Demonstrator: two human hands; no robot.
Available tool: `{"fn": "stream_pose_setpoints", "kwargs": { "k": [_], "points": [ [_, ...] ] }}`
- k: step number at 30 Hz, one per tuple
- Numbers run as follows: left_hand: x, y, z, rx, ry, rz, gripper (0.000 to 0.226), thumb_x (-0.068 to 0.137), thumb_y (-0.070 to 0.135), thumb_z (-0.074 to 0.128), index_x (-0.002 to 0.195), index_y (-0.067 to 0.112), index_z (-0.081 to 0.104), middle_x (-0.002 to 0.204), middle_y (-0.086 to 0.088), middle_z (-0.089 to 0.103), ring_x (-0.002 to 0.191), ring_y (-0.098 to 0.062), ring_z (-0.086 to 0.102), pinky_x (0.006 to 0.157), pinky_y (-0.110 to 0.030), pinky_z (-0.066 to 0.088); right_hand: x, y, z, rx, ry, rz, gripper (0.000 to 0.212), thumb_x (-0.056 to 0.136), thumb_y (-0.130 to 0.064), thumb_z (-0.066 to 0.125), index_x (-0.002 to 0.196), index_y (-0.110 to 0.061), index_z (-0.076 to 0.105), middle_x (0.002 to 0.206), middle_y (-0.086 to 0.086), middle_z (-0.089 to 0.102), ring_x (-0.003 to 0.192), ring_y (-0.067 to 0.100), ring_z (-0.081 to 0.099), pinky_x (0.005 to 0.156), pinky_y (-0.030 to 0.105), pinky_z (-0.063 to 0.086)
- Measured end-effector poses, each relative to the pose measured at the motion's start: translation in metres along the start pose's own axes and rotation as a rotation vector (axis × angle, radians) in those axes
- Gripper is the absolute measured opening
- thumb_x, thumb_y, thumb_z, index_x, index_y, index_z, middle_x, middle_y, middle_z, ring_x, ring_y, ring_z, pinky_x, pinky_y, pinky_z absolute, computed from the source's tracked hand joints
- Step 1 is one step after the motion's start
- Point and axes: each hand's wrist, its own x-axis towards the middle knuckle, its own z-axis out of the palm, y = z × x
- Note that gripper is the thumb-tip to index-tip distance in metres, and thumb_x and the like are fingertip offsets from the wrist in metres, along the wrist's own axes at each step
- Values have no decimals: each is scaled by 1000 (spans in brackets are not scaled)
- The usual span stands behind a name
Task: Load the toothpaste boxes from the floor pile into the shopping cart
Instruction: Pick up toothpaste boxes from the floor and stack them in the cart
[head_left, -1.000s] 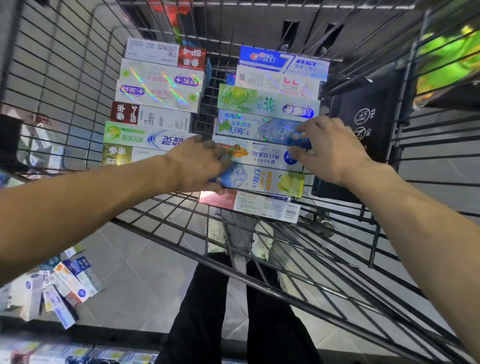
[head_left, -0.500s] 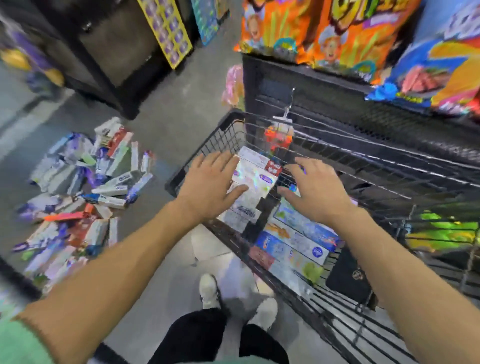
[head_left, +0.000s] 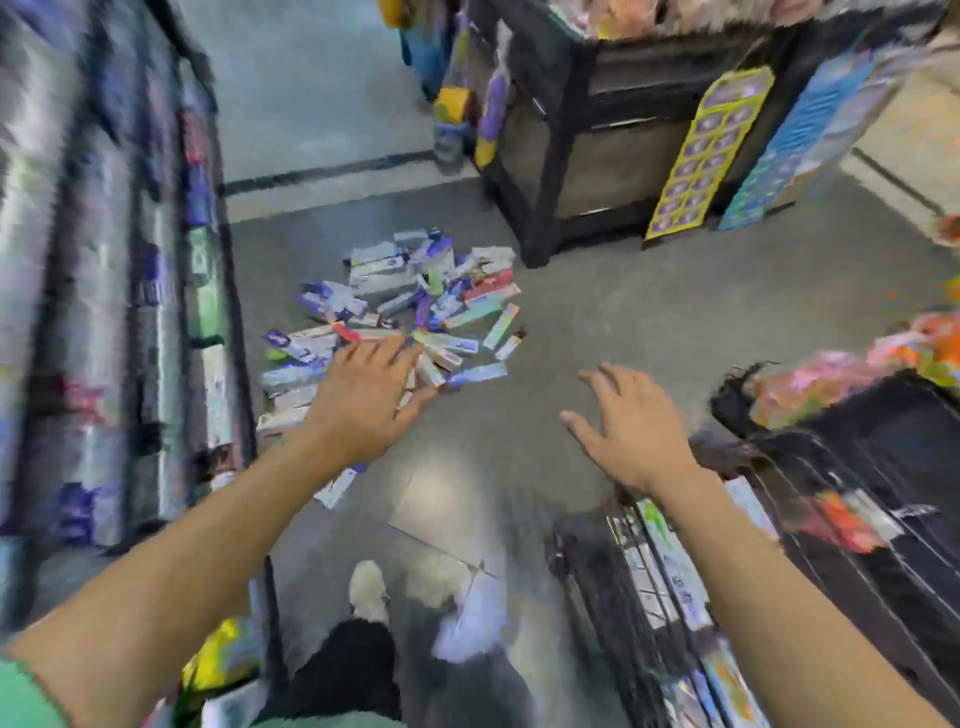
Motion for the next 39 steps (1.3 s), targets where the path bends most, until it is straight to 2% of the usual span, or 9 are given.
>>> {"fn": "stream_pose_setpoints", "kwargs": {
  "k": [3,8,13,16,18,22,26,32,39],
  "points": [
    [-22,-93,14,-1,-95,-184,63,100,54,38,141,10,55,141,-14,59,124,-36,57,102,-48,42,70,-72,17,-29,-50,-98,85,84,-72,18,141,-18,52,147,16,49,132,37,48,109,45,38],
    [-63,-210,56,-4,-184,-379,76,94,62,21,141,12,53,142,-13,58,127,-35,54,106,-48,41,162,-176,54,-27,-114,-263,89,83,-71,16,142,-15,50,147,18,47,134,37,43,112,44,33],
    [-76,-245,109,-102,-337,-534,76,98,62,22,155,13,36,161,-13,35,141,-35,40,113,-47,32,216,-230,97,-34,-181,-406,68,94,-60,39,144,-14,47,149,17,46,137,38,40,114,47,33],
    [-69,-254,157,-153,-355,-572,96,86,71,2,157,12,30,163,-11,31,147,-32,34,119,-46,28,251,-243,146,-60,-197,-486,64,97,-56,45,143,-12,49,147,16,48,134,37,43,113,46,34],
    [-65,-267,202,-188,-345,-606,94,88,71,6,156,12,32,161,-13,35,146,-32,34,119,-47,28,275,-247,192,-62,-201,-514,66,94,-58,42,139,-10,53,141,16,53,129,37,47,109,47,39],
    [-58,-296,321,-201,-264,-608,83,94,65,21,144,4,47,144,-22,51,130,-40,49,109,-52,40,325,-249,314,-46,-221,-552,62,94,-55,47,136,-9,56,136,17,56,124,39,51,104,48,43],
    [-69,-315,468,-232,-248,-654,72,98,57,41,139,-1,52,143,-25,53,129,-43,51,110,-49,35,360,-258,466,-32,-234,-615,70,92,-62,35,135,-11,55,136,16,56,125,38,50,105,47,42],
    [-84,-344,663,-240,-174,-644,77,98,62,34,134,-3,53,126,-29,61,111,-46,61,98,-53,49,393,-274,674,-37,-191,-752,66,91,-54,44,133,-6,57,134,20,59,120,40,56,103,47,44],
    [-94,-367,781,-129,-157,-600,85,98,66,22,147,0,43,149,-23,48,136,-39,48,111,-55,40,413,-290,791,-18,-165,-851,67,90,-57,46,135,-9,57,138,17,57,122,39,54,103,49,45]
  ]
}}
